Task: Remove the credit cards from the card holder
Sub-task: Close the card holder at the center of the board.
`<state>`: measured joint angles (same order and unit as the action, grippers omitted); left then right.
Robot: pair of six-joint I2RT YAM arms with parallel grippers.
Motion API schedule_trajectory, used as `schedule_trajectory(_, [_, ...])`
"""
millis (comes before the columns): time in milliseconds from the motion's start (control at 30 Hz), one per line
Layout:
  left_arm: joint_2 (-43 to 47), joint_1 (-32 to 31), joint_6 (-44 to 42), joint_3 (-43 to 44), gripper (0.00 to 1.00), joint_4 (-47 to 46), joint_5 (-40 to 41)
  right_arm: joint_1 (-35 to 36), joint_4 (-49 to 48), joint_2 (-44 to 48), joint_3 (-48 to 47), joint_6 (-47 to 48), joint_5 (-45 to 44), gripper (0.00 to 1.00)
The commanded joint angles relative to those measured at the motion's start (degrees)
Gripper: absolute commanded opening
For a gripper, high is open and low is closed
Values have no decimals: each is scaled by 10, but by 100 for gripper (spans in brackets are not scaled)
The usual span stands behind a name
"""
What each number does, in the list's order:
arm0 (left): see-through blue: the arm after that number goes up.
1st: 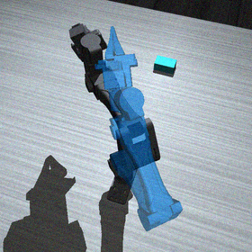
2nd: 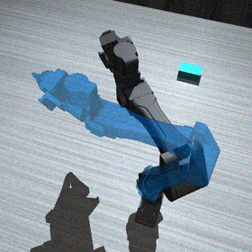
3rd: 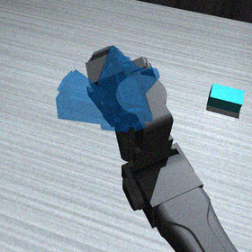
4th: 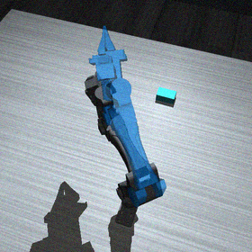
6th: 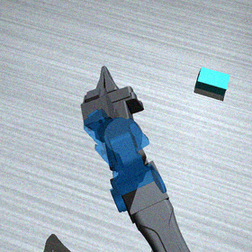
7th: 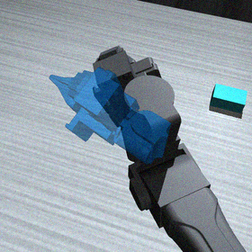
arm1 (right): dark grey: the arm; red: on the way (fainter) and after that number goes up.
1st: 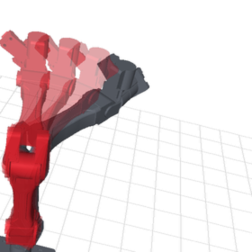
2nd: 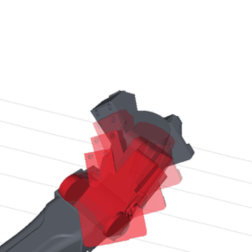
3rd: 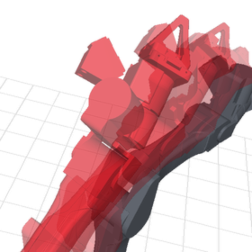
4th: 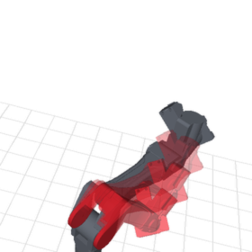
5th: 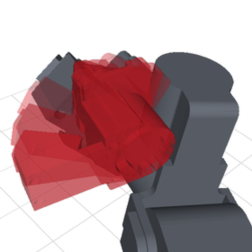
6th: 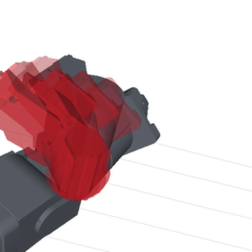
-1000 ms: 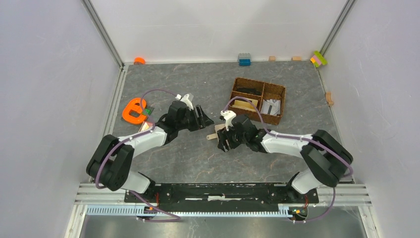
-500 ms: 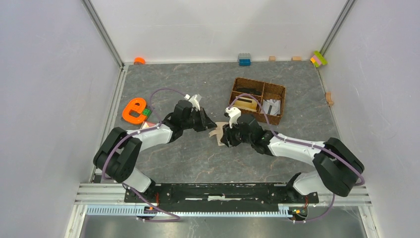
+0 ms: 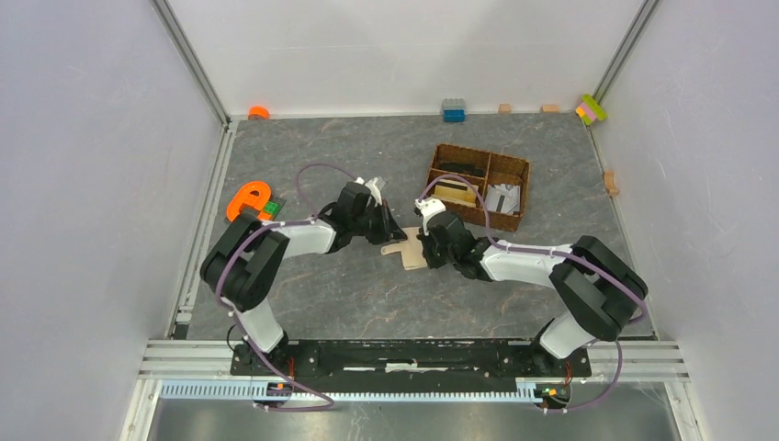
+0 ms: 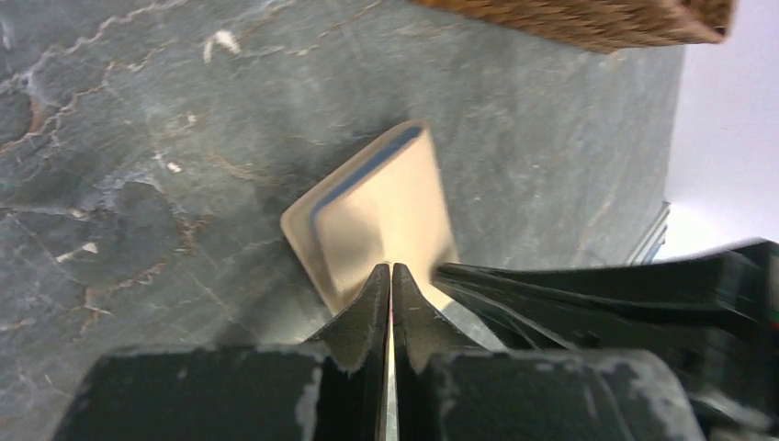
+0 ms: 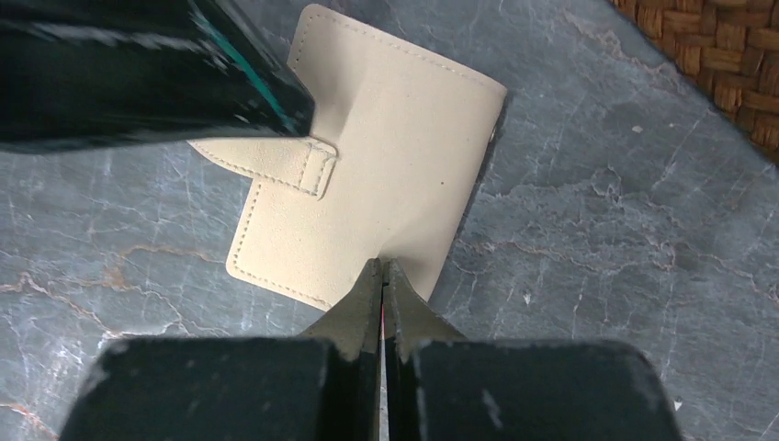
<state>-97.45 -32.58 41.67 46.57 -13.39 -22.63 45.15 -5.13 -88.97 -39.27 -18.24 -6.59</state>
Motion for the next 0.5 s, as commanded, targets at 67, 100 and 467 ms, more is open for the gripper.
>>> schedule_trajectory(67, [-42, 7, -8, 27, 5, 27, 1, -5, 6, 20, -11, -6, -21, 0])
schedule_trajectory(100, [-30, 8, -11, 24, 5, 30, 12, -5, -2, 36, -2, -6, -27, 0])
schedule_trajectory(467, [201, 6, -73, -48, 9, 58, 156, -6, -45, 283, 107, 17, -255, 2])
